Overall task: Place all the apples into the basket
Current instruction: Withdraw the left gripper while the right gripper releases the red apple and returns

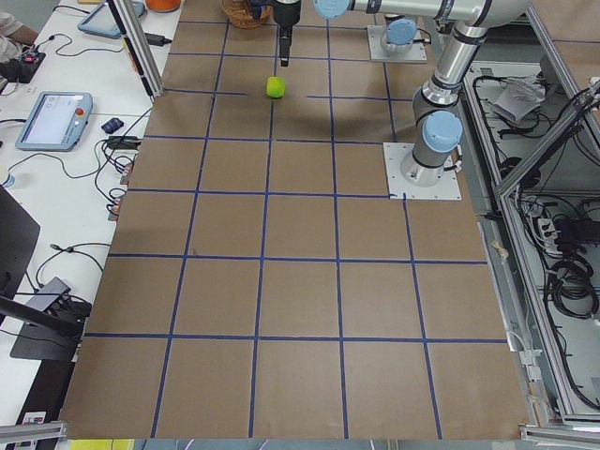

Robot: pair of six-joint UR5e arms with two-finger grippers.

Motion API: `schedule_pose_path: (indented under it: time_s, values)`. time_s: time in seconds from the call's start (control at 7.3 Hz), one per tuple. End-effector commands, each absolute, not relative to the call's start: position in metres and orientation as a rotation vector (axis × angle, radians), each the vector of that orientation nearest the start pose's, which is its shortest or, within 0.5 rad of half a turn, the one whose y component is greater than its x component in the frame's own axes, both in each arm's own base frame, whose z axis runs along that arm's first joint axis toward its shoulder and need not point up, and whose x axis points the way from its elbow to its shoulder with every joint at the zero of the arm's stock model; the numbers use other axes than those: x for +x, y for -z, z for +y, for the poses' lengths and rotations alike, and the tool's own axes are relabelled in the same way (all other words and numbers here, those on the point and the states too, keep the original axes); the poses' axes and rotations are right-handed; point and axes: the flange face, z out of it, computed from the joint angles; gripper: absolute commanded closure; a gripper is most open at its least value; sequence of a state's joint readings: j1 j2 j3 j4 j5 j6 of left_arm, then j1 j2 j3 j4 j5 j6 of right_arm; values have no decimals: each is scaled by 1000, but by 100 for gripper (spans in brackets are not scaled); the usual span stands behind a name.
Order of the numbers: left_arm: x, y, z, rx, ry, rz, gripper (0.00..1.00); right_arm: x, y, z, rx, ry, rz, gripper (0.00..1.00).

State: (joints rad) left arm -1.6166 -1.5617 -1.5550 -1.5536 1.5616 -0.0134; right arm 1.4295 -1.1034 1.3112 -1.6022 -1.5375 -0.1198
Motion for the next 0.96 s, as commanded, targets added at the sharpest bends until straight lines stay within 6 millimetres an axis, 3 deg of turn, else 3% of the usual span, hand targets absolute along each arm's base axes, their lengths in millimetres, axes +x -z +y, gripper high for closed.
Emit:
schedule_pose_path:
  time_s: [0.0,0.27,0.41,0.55,0.82]
  values:
    - [-157,-501,-486,53,70,3151,0,149,-346,-651,-134,-274,3084,0]
    - [-157,-500,-485,58,65,3151,0,228,-324,-633,-165,-210,3102,0]
    - [-157,-498,-485,58,60,3151,0,262,-305,-614,-153,-206,3087,0]
    - [-157,-497,-485,61,58,3151,0,289,-288,-603,-138,-128,3026,0]
    - [-157,-498,-484,61,60,3151,0,320,-251,-575,-198,-47,3000,0]
